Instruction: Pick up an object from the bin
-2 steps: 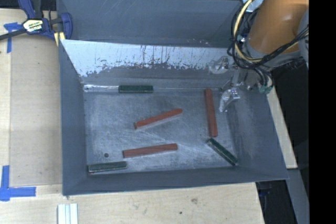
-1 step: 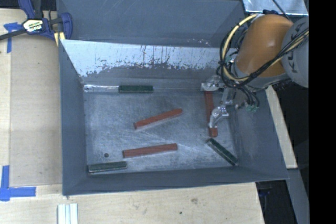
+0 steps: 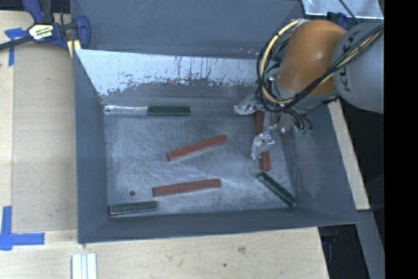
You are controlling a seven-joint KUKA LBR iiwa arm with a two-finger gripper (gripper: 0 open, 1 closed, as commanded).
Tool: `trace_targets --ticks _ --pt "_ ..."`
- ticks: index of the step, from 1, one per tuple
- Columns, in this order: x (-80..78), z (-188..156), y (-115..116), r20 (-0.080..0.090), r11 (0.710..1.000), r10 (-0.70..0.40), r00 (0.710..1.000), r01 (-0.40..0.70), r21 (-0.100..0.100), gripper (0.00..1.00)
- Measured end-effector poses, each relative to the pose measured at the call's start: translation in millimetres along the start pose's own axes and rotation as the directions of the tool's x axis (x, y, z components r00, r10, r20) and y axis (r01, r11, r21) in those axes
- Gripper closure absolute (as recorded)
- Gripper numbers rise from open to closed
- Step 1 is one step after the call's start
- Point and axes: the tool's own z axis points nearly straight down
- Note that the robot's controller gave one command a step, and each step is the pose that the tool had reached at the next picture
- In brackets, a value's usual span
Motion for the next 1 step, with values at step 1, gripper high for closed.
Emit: trace_targets --ticks 1 --pt "-1.6 4.4 81.8 0.007 0.991 -0.131 0.991 0.132 -0.001 1.00"
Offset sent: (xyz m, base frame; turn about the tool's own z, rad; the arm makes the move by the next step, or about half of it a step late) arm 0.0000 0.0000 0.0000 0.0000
